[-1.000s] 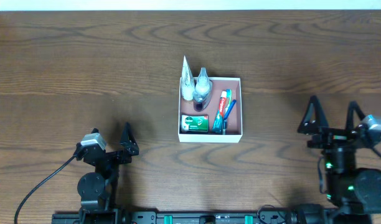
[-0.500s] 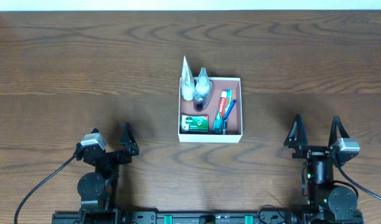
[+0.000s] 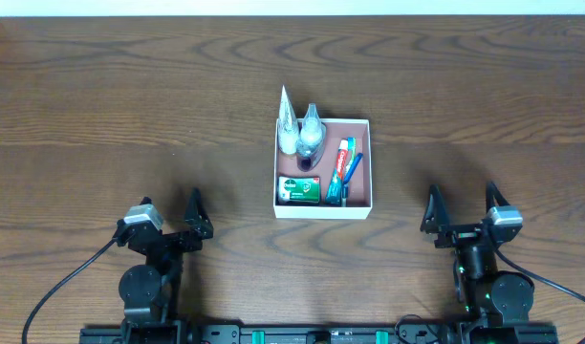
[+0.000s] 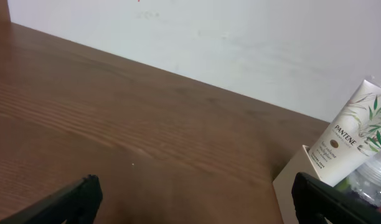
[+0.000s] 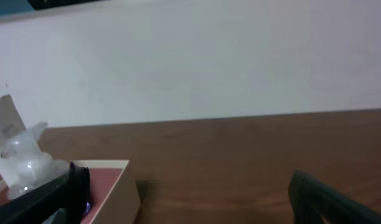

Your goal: Pack container

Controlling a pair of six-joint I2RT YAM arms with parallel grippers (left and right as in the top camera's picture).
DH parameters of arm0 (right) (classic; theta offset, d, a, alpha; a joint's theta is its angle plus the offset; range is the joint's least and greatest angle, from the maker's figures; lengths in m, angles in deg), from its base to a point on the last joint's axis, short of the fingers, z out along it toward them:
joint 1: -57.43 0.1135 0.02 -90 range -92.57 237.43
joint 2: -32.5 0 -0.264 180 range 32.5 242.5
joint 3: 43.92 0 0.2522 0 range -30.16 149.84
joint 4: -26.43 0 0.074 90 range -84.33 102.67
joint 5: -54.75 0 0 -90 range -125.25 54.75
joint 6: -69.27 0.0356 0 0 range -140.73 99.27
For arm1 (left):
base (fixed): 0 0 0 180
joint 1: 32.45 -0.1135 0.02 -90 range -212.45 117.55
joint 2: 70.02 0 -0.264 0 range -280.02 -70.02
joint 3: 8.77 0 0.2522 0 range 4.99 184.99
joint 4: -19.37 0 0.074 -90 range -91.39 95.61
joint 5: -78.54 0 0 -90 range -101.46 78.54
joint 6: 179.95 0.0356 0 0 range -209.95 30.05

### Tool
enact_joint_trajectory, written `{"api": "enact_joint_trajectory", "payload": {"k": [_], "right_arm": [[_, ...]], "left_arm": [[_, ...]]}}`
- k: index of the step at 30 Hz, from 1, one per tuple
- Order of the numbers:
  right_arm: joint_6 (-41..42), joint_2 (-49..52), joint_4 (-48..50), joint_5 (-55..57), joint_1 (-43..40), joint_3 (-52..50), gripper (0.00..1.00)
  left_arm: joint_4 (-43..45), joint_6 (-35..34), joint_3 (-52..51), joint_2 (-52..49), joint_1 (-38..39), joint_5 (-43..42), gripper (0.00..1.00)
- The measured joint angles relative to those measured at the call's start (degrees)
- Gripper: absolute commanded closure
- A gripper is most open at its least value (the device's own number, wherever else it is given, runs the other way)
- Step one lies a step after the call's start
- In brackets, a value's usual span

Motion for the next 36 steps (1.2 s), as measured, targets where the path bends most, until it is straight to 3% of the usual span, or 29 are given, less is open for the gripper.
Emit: {"api": "enact_joint_trajectory", "payload": {"k": [6, 36], "right_arm": [[0.11, -0.09, -7.65, 0.39, 0.0, -0.07, 0.01], [0.11, -0.13, -7.72, 1.53, 0.0, -0.07, 0.01]], "left_arm": [[0.02, 0.0, 0.0, 0.0, 0.0, 0.0, 0.02], [0.02, 0.0, 0.0, 0.0, 0.0, 0.0, 0.02]]}}
